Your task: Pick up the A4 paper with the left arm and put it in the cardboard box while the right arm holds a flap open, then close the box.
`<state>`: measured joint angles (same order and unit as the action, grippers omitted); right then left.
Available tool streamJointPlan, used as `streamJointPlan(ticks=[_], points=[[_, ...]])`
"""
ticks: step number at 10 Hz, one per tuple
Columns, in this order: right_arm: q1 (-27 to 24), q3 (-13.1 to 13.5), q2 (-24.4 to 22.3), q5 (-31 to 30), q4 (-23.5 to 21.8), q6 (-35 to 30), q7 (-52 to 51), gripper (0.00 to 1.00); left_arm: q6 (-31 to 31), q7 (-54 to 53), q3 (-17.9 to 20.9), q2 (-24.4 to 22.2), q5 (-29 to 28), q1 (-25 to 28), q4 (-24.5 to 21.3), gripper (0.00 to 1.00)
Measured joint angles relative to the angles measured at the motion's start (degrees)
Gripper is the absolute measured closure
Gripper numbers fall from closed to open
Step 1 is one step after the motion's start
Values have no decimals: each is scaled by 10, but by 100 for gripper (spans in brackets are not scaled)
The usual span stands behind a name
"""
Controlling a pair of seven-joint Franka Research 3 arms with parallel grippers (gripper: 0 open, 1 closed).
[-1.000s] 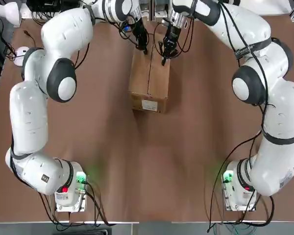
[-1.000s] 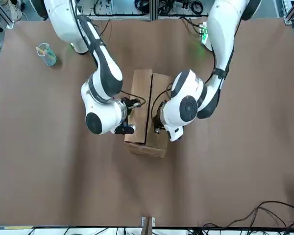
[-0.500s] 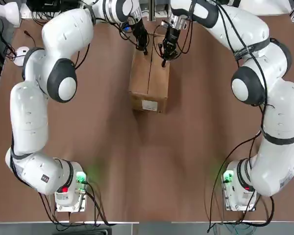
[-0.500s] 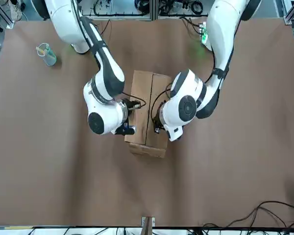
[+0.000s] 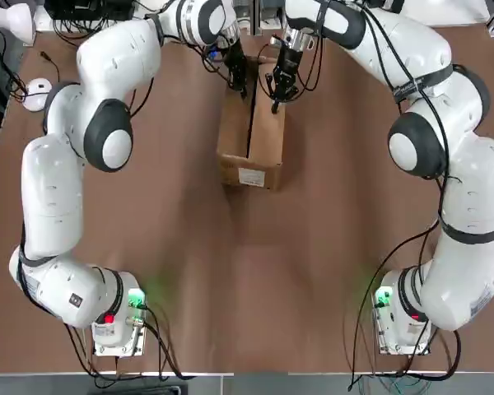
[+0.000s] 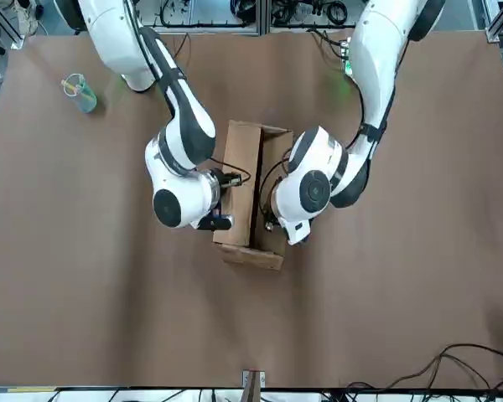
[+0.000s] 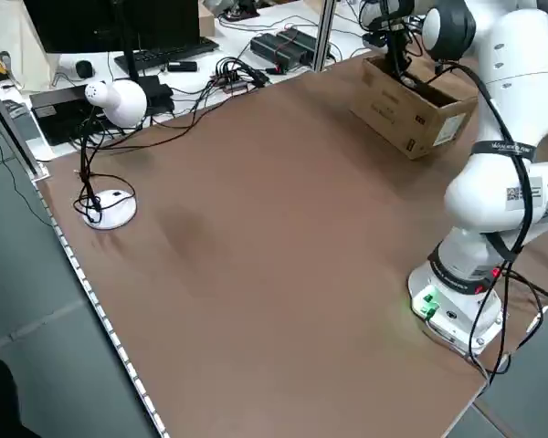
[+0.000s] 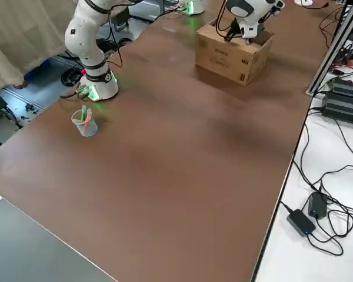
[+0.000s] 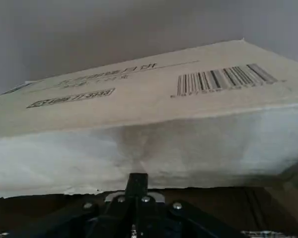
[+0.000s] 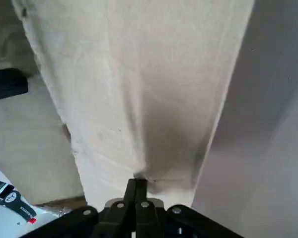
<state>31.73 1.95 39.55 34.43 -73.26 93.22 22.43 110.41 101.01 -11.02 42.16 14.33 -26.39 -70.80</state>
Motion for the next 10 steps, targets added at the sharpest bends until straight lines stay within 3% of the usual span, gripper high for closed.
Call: streamJointPlan(ticks=[4, 7, 10], points=[[2, -1, 0, -7, -1, 3, 2, 99, -17, 0, 7, -35, -13, 19, 14, 90], [2, -1, -1, -9, -1, 4, 6, 99, -54, -22, 10, -91, -27, 46, 17, 48], [5, -1, -3, -13, 3, 6, 51, 98, -97, -135, 12, -144, -89, 101, 17, 4]])
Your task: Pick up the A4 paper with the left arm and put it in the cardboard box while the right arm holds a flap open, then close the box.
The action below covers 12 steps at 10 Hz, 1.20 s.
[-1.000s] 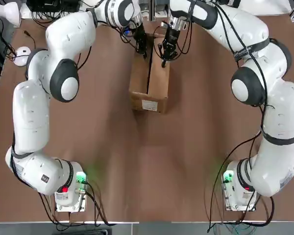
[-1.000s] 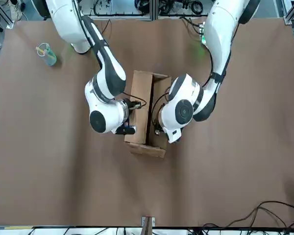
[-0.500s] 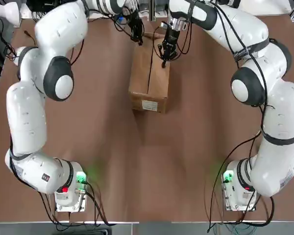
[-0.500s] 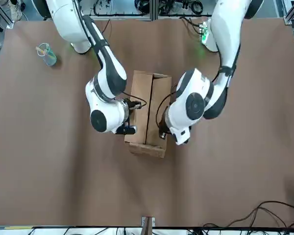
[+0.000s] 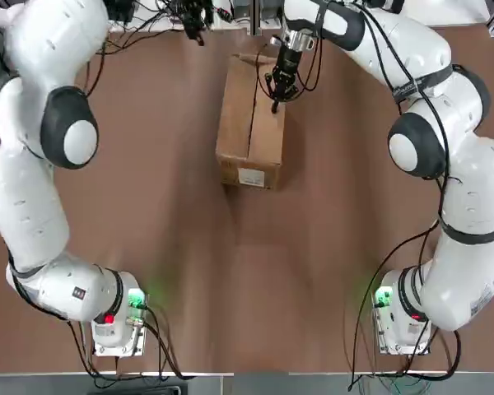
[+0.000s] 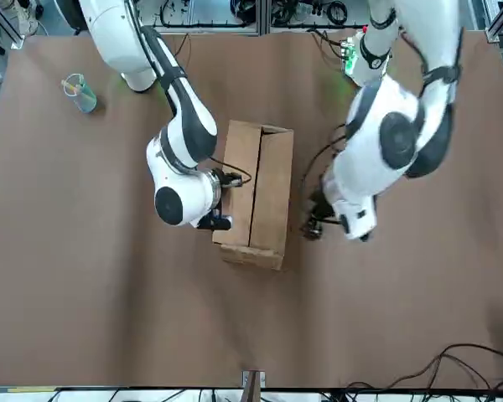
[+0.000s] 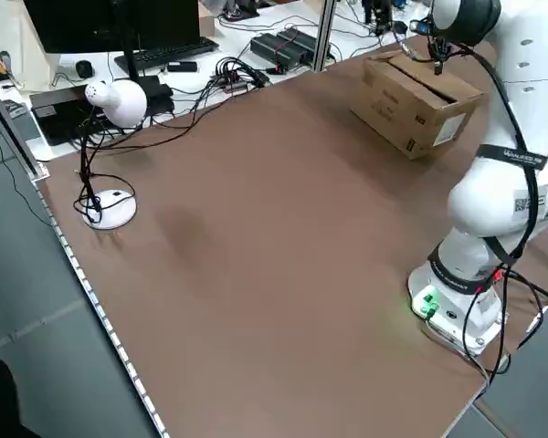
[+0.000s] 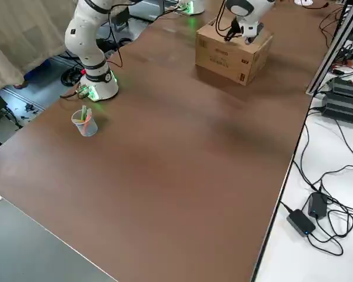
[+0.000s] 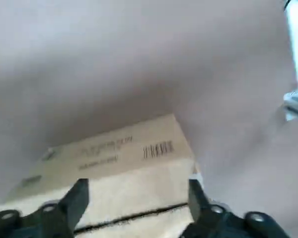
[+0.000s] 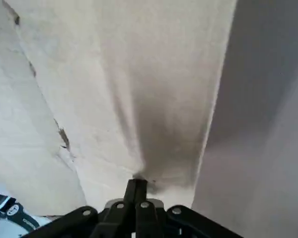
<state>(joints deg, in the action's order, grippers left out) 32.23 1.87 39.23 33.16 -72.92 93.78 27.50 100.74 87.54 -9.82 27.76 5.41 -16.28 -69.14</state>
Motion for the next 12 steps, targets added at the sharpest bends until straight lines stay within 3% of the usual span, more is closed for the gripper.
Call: streamJointPlan(ticks=[4, 7, 10, 12], points=[[3, 16, -3, -13, 73, -57, 41, 93, -58, -268, 2, -20, -48, 99, -1, 0], [-5, 83, -53, -49, 101, -94, 46, 78, -78, -506, -8, -42, -59, 180, -1, 0], [-12, 150, -109, -152, 103, -114, 7, 33, -86, -696, -2, -92, -60, 209, -25, 0], [-13, 201, -131, -203, 102, -143, -67, 27, -75, -755, -1, -149, -60, 204, -80, 0]])
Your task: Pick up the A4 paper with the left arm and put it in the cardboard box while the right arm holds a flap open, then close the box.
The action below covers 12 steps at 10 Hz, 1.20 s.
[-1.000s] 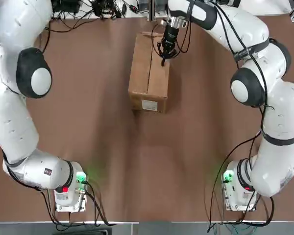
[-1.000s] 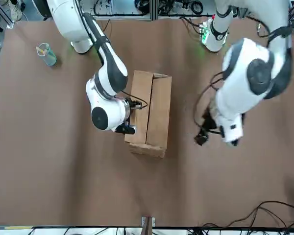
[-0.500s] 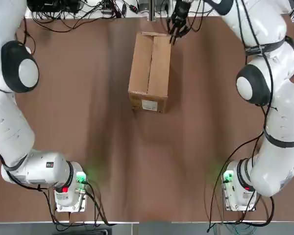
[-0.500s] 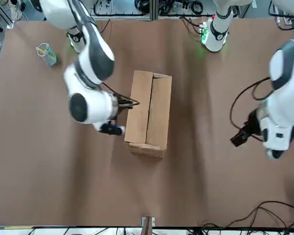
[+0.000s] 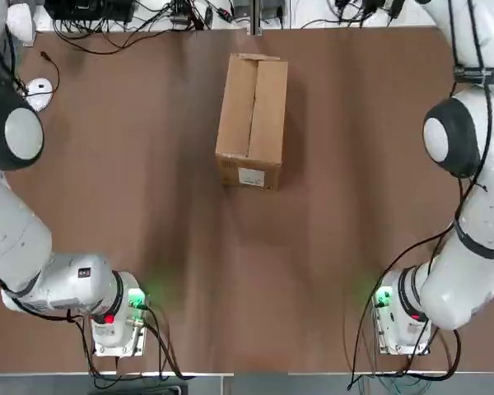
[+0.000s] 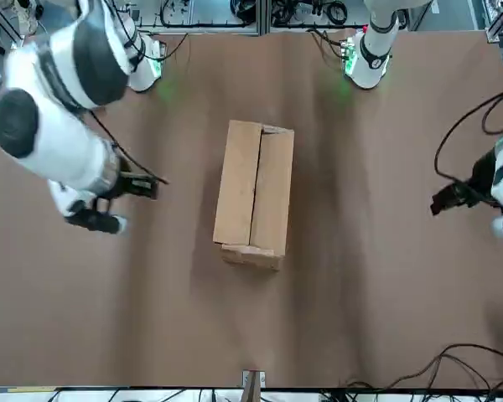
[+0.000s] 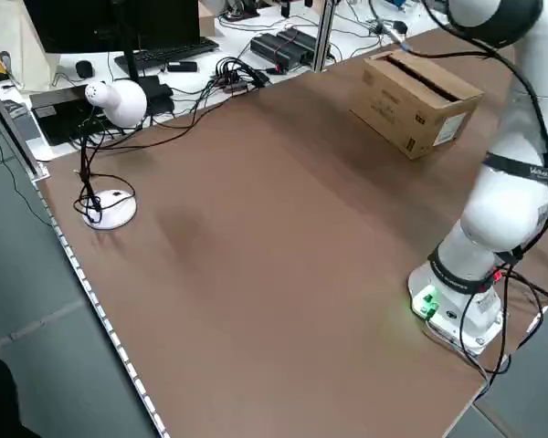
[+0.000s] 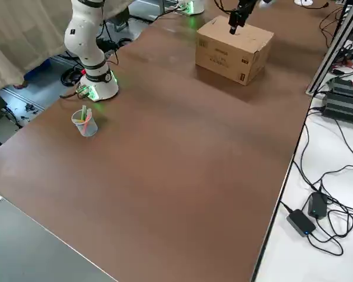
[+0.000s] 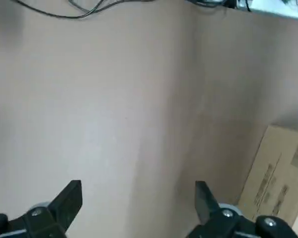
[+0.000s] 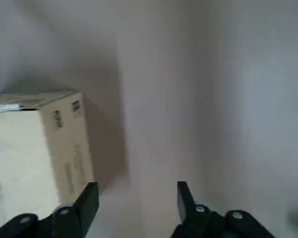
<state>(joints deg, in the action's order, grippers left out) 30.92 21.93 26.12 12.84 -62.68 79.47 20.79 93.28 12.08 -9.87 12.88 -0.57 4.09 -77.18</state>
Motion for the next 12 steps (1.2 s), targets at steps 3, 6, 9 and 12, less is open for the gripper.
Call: streamJointPlan(ticks=[3, 6, 9, 12], points=[[-63, 63, -14, -5, 0, -2, -163, 21, 56, -32, 56, -71, 0, -67, -107, 0], [-154, 66, -35, -5, -1, -25, -265, 2, 80, -45, 64, -89, 0, -71, -144, 0], [-161, 72, -44, -5, -1, -35, -268, 0, 81, -50, 64, -90, 0, -71, -144, 0], [-199, 36, -71, -13, -18, -33, -268, 0, 81, -53, 65, -91, 0, -71, -144, 0]])
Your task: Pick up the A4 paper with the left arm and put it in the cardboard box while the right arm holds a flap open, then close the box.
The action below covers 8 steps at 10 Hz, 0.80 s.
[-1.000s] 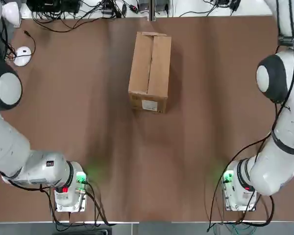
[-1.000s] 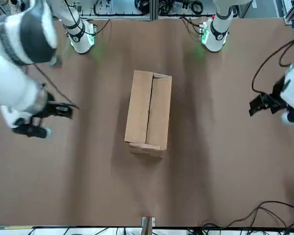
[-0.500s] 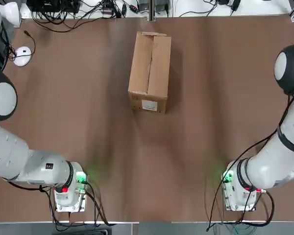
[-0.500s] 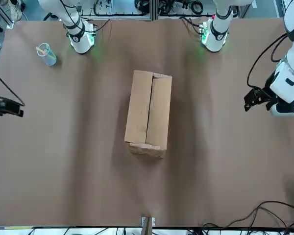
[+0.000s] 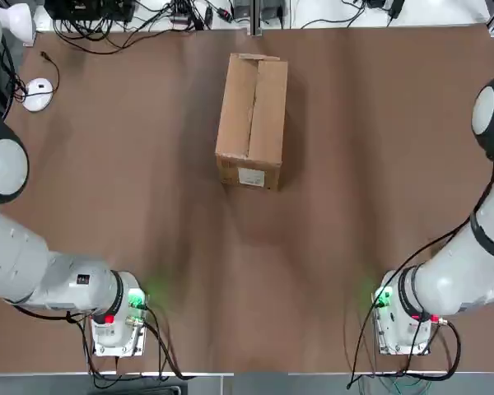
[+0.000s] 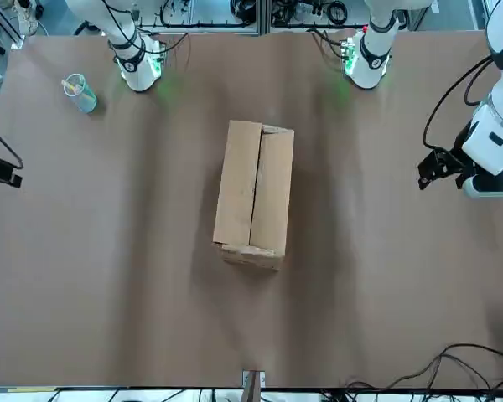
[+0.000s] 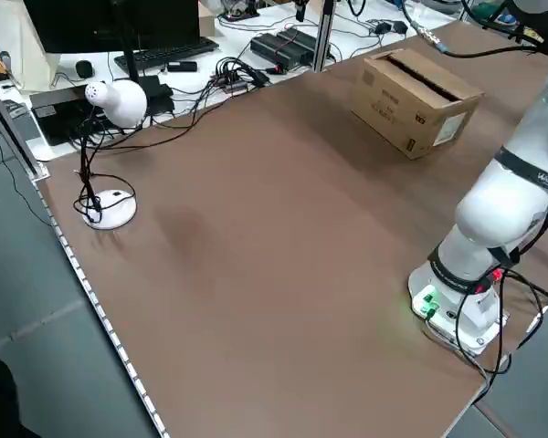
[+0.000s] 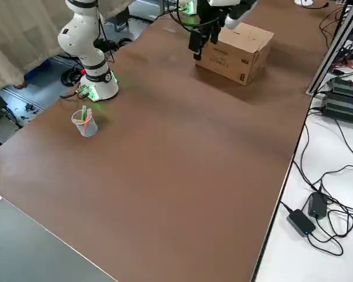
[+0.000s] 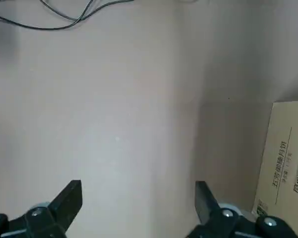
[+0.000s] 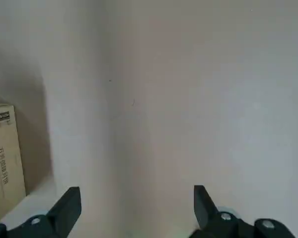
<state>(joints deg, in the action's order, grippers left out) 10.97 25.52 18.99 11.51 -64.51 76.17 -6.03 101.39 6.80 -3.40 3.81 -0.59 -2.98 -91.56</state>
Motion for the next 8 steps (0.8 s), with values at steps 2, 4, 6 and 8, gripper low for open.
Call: streamJointPlan(ticks=[2, 4, 6, 8], points=[[-52, -96, -21, -43, -28, 22, 4, 0, 0, 0, 0, 0, 0, 0, 0, 0], [-113, -190, -45, -68, -77, 68, 20, 0, 0, 0, 1, 0, 0, 0, 0, 0], [-130, -216, -74, -73, -132, 99, 23, 0, 0, 0, 1, 0, 0, -1, 0, 0], [-130, -222, -90, -74, -156, 107, 24, 0, 0, 0, 1, 0, 0, -1, 0, 0]])
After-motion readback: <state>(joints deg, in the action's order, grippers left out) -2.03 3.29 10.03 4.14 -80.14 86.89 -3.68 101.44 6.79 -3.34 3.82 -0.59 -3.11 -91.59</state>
